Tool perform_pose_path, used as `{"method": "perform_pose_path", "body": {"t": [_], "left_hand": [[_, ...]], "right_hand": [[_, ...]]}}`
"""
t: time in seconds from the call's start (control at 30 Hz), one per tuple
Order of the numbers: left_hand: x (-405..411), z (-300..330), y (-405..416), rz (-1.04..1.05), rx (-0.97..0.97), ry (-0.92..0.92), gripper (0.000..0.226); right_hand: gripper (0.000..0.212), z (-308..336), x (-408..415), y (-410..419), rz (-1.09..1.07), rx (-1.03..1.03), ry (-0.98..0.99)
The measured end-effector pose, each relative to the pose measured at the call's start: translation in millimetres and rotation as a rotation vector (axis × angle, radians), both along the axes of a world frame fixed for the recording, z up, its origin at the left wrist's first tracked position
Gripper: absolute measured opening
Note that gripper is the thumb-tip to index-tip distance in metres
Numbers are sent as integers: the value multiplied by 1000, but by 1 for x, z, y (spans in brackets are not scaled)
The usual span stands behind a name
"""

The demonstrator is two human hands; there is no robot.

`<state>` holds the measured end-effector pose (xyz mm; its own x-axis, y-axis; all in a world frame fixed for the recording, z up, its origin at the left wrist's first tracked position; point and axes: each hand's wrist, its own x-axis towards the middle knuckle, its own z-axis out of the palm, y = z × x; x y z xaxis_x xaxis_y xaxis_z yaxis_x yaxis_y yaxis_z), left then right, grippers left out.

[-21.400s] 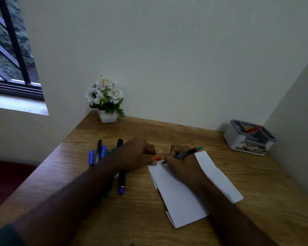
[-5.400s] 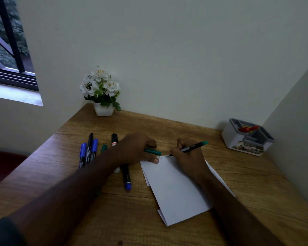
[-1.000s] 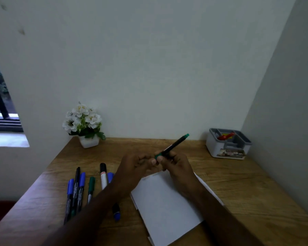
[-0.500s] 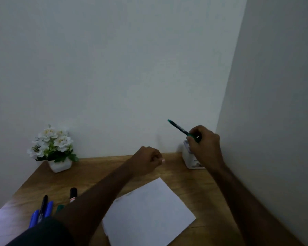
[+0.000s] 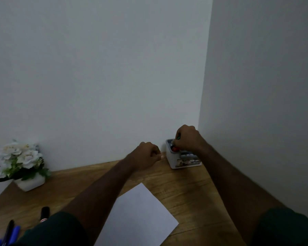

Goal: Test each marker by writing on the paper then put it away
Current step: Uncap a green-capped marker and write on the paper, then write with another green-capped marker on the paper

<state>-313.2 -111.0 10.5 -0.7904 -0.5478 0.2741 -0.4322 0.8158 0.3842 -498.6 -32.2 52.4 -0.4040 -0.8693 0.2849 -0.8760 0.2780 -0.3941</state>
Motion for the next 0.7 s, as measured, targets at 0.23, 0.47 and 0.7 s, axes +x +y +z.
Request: {"method": "perform_pose_path", "body": {"t": [0.23,0.47,0.7], "left_hand": [[10,1,2,15,20,5,27],[58,1,16,69,56,8,27],[166,-14,33,217,56,-7,39]], "right_hand": [[30,-5,0,5,-10,-63,-87],[17,-4,55,18,97,-301,-55],[15,-42,163,13,316,-178,-66]]}}
